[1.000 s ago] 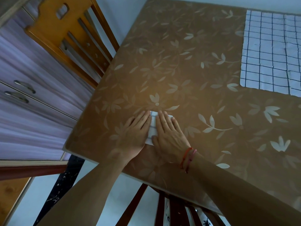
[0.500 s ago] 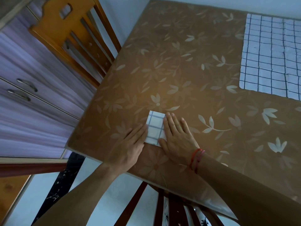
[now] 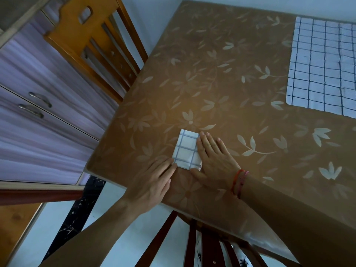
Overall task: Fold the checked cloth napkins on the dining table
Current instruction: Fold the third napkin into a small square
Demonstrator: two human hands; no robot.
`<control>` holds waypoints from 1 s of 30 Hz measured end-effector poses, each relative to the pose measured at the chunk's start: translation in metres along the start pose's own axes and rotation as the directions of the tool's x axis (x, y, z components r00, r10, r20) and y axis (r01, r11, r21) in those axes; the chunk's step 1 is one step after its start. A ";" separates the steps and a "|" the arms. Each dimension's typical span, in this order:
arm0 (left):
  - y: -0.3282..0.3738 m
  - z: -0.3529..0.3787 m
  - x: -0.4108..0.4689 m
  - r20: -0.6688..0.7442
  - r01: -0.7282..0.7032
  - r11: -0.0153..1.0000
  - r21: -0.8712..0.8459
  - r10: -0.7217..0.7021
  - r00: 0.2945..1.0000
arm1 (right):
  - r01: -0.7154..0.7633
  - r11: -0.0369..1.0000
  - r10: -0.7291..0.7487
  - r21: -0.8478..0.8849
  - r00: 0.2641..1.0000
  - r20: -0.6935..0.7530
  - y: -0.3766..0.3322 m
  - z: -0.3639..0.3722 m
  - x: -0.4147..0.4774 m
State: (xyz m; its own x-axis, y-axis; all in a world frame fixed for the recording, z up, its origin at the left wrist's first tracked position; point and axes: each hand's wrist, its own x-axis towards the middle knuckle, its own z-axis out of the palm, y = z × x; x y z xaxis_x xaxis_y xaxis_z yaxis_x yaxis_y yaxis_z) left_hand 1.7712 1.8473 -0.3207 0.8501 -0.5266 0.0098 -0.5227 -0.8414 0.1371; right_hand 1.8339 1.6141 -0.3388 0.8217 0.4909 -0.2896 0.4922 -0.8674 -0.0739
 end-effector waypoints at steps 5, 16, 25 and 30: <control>-0.001 -0.009 0.019 0.025 0.171 0.937 -0.306 -0.172 0.985 | 0.007 0.992 -0.016 0.124 0.998 0.066 0.003 -0.026 0.000; -0.002 -0.025 0.085 0.383 0.518 -0.053 -0.854 -0.737 0.556 | -0.295 -0.222 0.500 0.929 0.784 0.368 0.002 -0.050 -0.002; 0.002 -0.023 0.086 0.443 0.494 -0.148 -0.857 -0.701 0.559 | -0.318 -0.339 0.497 0.885 0.739 0.456 0.001 -0.051 0.000; 0.002 -0.021 0.083 0.446 0.488 -0.156 -0.859 -0.697 0.562 | -0.315 -0.334 0.475 0.888 0.758 0.447 -0.001 -0.054 -0.001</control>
State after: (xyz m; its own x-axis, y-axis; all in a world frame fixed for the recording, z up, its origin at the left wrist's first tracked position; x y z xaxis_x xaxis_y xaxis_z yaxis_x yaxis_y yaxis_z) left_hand 1.8422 1.8047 -0.2987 0.8136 0.2360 -0.5313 0.5509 -0.0211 0.8343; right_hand 1.8478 1.6188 -0.2872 0.7278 -0.0771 -0.6814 -0.6786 0.0623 -0.7319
